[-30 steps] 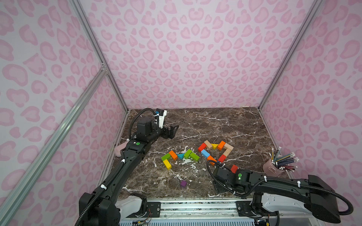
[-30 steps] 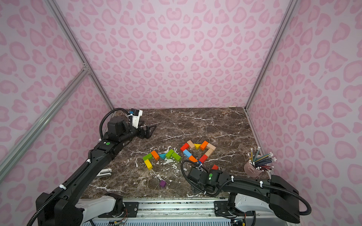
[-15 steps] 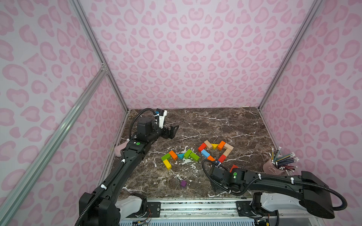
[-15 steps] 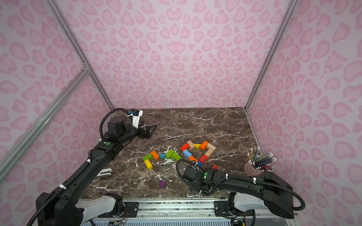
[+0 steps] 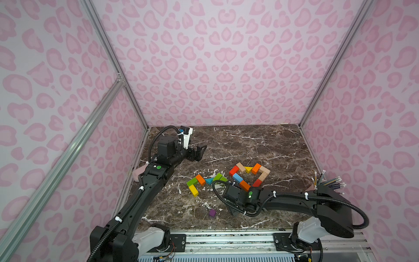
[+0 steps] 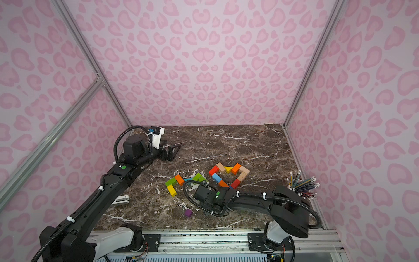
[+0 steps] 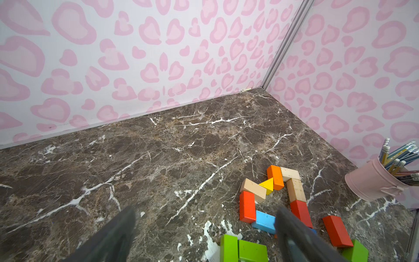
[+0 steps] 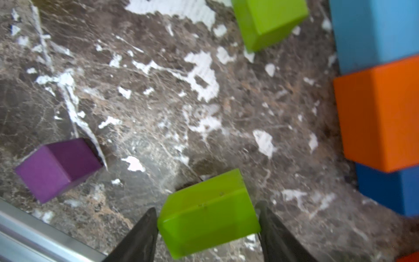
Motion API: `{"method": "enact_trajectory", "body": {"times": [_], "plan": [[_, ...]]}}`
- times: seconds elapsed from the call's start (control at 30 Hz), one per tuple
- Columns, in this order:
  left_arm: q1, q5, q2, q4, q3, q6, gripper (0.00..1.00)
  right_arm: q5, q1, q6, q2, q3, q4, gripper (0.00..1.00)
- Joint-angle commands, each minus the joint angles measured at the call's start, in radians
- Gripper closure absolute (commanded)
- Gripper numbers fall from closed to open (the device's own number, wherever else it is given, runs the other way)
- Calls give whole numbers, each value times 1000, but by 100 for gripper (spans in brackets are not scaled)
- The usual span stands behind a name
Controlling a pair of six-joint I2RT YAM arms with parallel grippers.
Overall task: Assemble a heart with building blocks
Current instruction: Move the building block to the center of the board.
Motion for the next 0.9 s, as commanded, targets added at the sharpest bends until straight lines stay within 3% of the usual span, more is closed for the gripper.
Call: {"method": "enact_trajectory", "body": {"times": [0.0,0.1,0.3,0.5,0.7,0.87], "plan": [[-1,-65,-21,-80,35,-14,2,-6,-6,-86,66,72,25,38],[-4,-53,-23,-185,85,5,2,-32,-19,-113,124,123,49,38],[-7,-58,-130,-164,33,-15,2,-60,-42,-149,201,198,77,36],[-10,-31,-166,-257,44,-52,2,-73,-59,-175,202,210,92,24],[-27,-45,-201,-315,26,-83,2,-91,-71,-184,97,145,123,12],[-147,-186,-189,-410,15,-115,2,-130,-80,-171,-67,19,165,11]]}}
